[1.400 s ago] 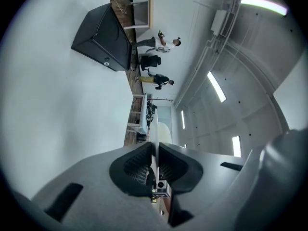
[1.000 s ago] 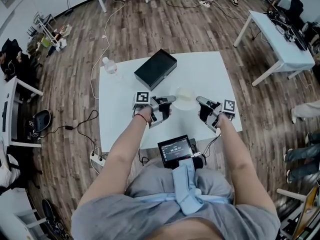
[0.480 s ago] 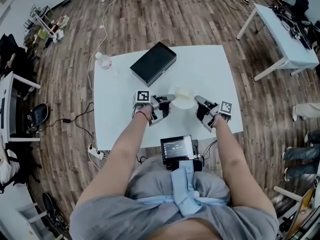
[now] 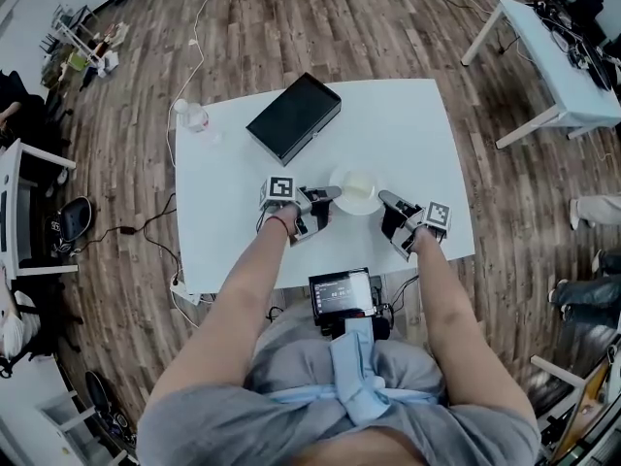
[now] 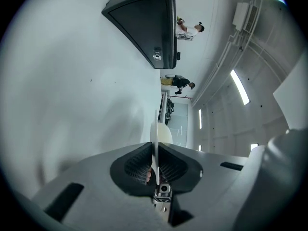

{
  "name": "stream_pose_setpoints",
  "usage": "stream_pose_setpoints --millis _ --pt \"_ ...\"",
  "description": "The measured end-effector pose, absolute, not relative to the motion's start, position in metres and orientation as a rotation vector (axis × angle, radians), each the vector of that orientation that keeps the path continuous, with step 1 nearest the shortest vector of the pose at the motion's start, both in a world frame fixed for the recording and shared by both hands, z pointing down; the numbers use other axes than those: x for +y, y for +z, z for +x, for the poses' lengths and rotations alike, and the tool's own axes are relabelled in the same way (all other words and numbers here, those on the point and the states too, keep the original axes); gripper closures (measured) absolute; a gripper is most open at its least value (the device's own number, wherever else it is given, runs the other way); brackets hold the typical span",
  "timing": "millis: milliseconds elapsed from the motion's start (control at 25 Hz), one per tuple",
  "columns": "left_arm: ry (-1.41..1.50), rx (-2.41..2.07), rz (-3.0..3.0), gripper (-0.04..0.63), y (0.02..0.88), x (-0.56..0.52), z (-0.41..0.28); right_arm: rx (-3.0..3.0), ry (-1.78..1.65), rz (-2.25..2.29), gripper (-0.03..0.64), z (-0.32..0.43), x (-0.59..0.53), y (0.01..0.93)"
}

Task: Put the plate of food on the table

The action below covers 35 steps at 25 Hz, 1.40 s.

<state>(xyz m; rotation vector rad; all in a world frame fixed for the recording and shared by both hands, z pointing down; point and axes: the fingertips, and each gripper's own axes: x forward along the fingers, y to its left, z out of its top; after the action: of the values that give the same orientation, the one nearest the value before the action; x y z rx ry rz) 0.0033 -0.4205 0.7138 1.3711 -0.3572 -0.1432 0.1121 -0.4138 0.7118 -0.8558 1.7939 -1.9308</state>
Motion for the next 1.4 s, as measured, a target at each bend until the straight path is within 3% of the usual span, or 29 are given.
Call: stream_pose_setpoints --millis 1200,1400 --pt "-0.043 -0.387 1.346 0.560 0.740 -0.408 0.004 1.747 -2.054 -0.961 0.575 0.116 -0.411 0.744" --pt "0.023 -0.386 1.353 0.522 0.736 -0.400 0.004 1.745 -2.067 -0.963 0.575 0.116 -0.410 0.748"
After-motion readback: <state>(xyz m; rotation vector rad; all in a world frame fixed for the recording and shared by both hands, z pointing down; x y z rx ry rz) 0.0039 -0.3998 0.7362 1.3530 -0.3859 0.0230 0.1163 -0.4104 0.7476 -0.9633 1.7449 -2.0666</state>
